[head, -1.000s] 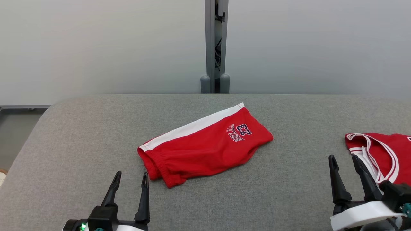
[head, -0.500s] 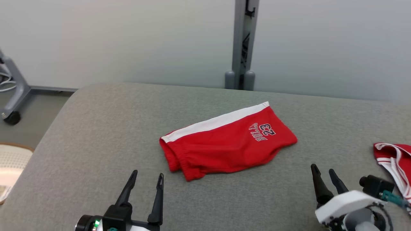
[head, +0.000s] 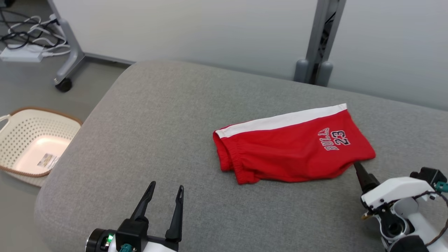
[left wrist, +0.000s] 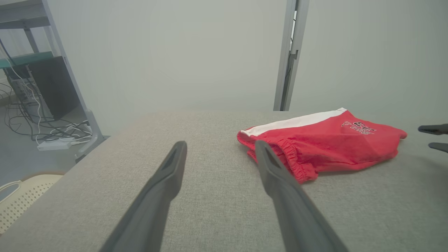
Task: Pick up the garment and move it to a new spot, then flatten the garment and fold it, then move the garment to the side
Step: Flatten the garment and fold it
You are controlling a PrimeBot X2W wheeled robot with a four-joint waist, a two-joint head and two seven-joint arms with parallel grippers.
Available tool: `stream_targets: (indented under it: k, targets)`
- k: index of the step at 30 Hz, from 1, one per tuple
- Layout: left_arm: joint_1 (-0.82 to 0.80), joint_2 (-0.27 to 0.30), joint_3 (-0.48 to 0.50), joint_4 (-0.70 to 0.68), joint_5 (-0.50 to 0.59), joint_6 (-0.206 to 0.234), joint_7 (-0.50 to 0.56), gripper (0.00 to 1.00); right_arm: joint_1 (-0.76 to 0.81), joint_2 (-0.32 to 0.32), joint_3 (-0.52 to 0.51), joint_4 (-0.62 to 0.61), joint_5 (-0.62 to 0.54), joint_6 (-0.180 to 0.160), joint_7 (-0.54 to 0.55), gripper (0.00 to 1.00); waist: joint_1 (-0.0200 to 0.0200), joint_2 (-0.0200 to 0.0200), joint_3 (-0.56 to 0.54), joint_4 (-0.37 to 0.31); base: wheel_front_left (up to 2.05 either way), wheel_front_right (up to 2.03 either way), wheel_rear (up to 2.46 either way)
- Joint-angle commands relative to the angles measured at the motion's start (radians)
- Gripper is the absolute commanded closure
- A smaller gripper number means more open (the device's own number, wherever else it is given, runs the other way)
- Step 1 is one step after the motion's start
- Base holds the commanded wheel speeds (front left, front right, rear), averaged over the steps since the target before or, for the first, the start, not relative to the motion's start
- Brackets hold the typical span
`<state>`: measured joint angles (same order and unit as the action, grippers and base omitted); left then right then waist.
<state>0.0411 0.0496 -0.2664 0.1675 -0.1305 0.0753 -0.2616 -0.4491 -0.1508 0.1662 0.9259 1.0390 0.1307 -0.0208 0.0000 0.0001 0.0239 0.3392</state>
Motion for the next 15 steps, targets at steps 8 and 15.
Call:
stream_targets:
  k: [8,15]
  targets:
    - [-0.058,0.003,-0.036,0.012,-0.030,0.042,-0.003,0.00,-0.128,-0.035,-0.045,0.128,0.083,0.000,0.032,0.00,0.0000,-0.0001,0.088,0.067,0.00,0.00,0.00]
    - [-0.082,0.003,-0.052,0.009,-0.043,0.051,-0.003,0.00,-0.193,-0.040,-0.044,0.208,0.109,0.000,0.061,0.00,0.0000,-0.0001,0.120,0.090,0.00,0.00,0.00]
